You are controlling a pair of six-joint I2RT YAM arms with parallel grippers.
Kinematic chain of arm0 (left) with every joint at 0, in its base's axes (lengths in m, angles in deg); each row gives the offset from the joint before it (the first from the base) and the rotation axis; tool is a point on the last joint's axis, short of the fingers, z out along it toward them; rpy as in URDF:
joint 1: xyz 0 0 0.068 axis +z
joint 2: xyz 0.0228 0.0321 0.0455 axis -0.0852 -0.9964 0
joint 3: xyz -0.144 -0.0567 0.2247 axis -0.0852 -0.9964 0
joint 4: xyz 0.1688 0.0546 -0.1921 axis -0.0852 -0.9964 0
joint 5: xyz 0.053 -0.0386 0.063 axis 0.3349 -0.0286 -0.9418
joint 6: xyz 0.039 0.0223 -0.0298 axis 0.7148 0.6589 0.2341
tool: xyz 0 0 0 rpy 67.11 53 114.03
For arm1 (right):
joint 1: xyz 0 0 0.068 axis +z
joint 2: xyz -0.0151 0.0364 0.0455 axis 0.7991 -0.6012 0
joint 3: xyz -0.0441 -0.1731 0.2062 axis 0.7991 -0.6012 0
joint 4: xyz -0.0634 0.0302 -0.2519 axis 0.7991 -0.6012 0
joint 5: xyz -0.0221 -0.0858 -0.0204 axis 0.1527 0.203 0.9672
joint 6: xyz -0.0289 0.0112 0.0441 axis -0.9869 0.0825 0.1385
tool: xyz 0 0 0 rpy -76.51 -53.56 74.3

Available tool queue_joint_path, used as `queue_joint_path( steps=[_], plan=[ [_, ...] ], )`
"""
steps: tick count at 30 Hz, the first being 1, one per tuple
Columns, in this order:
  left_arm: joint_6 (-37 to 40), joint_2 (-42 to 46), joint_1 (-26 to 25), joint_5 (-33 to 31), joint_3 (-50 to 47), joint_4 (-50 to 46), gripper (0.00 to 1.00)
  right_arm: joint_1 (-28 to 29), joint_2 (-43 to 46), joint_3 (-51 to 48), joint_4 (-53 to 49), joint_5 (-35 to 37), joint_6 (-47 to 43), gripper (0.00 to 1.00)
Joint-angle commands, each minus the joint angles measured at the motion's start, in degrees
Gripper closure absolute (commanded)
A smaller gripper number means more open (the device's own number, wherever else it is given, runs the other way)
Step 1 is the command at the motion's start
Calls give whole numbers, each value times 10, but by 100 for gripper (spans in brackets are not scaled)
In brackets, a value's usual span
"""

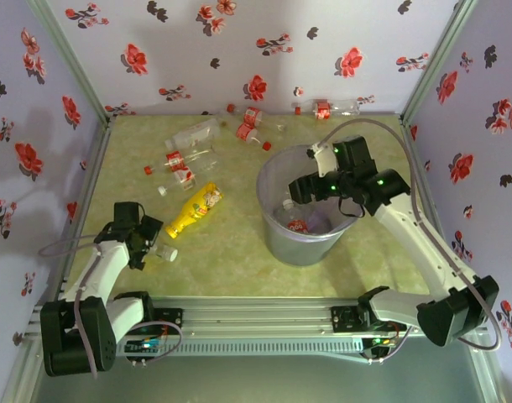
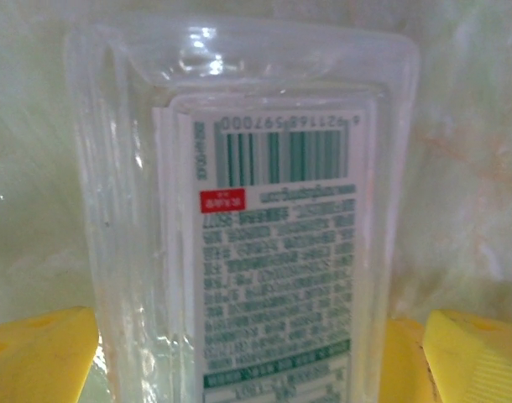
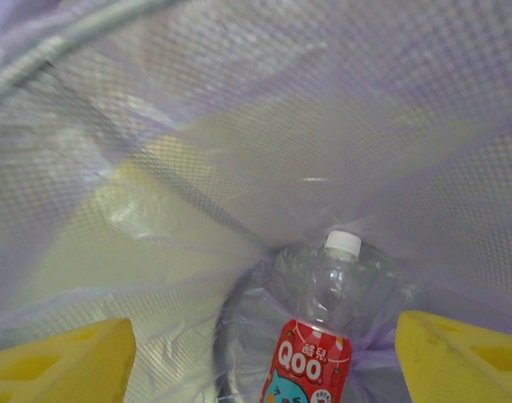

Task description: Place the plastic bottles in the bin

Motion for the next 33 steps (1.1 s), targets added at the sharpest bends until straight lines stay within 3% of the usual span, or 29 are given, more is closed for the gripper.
queue_joint_path(
  steps=[1, 14, 19, 24, 27, 33],
  plan=[
    [-4, -13, 8, 1, -19, 19, 1, 0, 22, 21, 23, 12, 12, 18],
    [23, 12, 9, -8, 6, -3, 45, -12, 28, 34, 37, 41, 40, 18],
    [56, 40, 9, -14, 57, -40, 50, -14, 25, 46, 35, 47, 54, 18],
    [126, 58, 9, -4, 140, -70, 66, -14, 14, 78, 19, 66, 77, 17],
    [161, 71, 5, 39, 187, -46, 75, -11, 8, 90, 28, 59, 97, 17],
    [224, 70, -61, 73, 259, 21, 100, 21, -22, 132, 52, 67, 127, 16]
  ],
)
